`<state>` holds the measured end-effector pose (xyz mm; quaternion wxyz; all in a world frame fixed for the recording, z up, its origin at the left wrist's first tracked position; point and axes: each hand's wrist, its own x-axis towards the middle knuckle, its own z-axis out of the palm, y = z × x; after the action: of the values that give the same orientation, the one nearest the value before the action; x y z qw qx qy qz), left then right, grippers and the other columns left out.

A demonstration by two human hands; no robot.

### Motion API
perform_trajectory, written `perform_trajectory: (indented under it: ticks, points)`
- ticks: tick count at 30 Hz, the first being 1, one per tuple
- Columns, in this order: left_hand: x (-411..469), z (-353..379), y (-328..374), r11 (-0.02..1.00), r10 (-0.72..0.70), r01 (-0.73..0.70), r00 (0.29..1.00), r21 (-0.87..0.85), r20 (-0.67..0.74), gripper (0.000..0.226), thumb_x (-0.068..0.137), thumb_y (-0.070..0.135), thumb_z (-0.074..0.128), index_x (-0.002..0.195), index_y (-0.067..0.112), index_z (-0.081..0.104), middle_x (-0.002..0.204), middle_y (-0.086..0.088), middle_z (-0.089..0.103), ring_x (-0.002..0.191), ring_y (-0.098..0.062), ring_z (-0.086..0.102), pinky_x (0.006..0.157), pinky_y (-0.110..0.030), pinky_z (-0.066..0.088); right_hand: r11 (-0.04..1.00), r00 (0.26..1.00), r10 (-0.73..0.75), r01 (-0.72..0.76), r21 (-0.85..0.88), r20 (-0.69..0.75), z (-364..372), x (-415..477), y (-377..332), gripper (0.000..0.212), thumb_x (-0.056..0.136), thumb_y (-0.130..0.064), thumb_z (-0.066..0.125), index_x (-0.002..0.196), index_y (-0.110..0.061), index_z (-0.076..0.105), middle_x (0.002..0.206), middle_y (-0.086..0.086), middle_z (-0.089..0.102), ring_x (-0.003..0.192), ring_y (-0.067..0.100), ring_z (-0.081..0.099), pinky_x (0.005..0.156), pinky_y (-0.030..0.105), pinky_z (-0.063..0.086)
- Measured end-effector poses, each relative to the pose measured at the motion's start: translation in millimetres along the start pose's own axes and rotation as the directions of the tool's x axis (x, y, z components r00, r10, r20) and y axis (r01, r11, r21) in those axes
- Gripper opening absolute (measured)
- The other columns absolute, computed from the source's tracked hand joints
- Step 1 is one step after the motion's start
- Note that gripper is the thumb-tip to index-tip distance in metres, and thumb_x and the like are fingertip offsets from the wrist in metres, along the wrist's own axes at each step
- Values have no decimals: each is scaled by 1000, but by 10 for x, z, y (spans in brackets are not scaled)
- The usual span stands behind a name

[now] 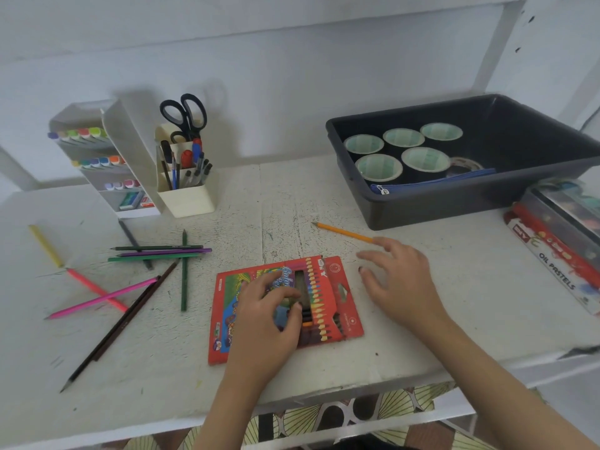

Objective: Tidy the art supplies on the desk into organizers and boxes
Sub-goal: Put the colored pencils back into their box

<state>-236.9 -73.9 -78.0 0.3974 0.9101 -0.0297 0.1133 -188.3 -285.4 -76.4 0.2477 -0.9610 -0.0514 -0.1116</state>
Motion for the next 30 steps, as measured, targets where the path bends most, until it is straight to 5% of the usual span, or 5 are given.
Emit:
perform_trajectory:
  ticks: [4,9,17,24,30]
  points:
    - [42,-32,-2,1000,16,-16,999,12,-43,19,78,9,71,88,24,69,118,10,51,118,-15,45,97,-38,39,961,985,170,-168,-221,-10,-16,197,141,35,89,-29,55,123,-20,61,140,13,43,126,31,38,105,40,22]
    - [91,-87,-26,1000,14,-12,998,29,-58,17,80,7,69,91,20,70,115,6,56,110,-8,45,90,-1,24,975,973,201,-210,-72,-115,-30,193,159,9,83,-15,64,88,-14,71,126,10,55,117,28,45,93,34,22]
    - [286,-102,282,894,-275,278,960,-352,60,19,87,4,59,87,22,66,71,4,69,53,-8,66,51,-22,54,913,956,267,-210,350,-123,-2,28,-249,12,82,-19,68,73,-25,65,98,-10,53,102,13,50,90,31,34]
    - [489,-34,502,640,-398,504,863,-580,311,6,84,9,69,86,11,63,66,-4,72,55,-17,68,48,-26,54,868,991,132,-99,486,-35,19,-212,-643,23,76,-20,72,67,-37,61,99,-23,53,103,2,48,86,13,31]
    - [581,-271,392,890,-241,355,899,-286,367,15,83,8,65,92,17,72,76,-9,72,57,-9,65,51,-17,51,955,982,-115,151,254,-152,-224,-120,-600,36,83,-17,68,118,-23,62,124,-2,54,116,11,46,100,31,37]
